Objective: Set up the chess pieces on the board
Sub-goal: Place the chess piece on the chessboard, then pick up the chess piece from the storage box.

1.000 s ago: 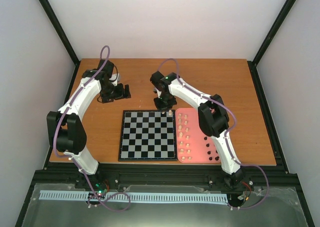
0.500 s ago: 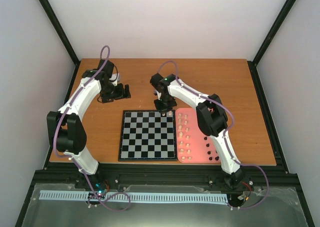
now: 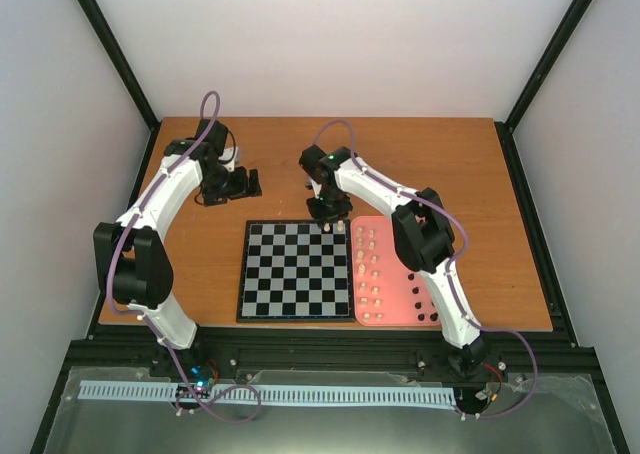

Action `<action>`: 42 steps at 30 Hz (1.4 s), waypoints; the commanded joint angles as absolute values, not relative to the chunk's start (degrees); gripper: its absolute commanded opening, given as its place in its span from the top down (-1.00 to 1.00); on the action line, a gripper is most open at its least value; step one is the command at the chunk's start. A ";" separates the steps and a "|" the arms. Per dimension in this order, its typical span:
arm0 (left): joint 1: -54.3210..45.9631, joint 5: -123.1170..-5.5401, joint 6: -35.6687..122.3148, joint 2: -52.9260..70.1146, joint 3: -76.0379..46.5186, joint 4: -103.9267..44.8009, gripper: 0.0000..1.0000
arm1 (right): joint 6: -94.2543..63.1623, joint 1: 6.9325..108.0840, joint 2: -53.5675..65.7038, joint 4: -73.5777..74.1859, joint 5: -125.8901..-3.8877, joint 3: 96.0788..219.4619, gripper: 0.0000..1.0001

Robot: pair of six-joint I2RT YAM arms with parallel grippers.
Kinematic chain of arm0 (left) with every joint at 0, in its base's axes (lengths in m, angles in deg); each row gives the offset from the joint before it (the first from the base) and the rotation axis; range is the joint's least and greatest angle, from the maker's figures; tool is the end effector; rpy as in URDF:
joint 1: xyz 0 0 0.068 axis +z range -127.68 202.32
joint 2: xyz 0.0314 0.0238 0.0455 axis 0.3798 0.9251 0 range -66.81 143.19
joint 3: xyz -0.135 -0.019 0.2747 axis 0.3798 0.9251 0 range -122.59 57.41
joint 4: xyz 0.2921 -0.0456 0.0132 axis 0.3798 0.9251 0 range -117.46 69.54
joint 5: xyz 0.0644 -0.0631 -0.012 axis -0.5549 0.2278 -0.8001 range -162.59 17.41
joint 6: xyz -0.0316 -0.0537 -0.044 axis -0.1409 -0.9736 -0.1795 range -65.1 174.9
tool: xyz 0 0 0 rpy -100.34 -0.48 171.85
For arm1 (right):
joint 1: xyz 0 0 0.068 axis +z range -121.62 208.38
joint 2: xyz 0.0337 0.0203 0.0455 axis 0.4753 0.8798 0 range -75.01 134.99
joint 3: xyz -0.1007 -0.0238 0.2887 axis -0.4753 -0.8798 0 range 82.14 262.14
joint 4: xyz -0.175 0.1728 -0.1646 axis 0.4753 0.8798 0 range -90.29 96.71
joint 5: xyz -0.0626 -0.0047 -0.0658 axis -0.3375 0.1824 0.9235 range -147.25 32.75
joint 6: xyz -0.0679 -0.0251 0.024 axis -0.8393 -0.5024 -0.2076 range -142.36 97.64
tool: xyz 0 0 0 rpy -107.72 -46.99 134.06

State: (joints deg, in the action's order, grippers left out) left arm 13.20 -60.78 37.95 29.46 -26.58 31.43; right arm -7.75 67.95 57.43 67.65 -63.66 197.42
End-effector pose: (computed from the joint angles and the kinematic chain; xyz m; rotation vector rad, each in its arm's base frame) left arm 0.3778 -0.0741 0.2793 -0.1456 2.8388 -0.3927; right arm 0.3963 0.3369 0.1706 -0.6789 3.0339 0.2157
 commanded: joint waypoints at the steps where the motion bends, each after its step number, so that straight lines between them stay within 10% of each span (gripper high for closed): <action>1: 12.98 -60.90 37.06 28.12 -26.61 30.81 -1.00 | -8.90 68.00 55.74 67.71 -65.06 201.59 0.20; 42: 13.00 -60.20 36.88 29.54 -26.76 30.79 -1.00 | -5.26 55.91 42.11 59.26 -61.02 171.38 0.24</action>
State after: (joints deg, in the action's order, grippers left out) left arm 13.20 -60.51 37.93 29.46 -26.58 31.24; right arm -5.76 55.84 43.51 60.04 -60.76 172.42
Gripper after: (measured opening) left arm 0.999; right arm 0.389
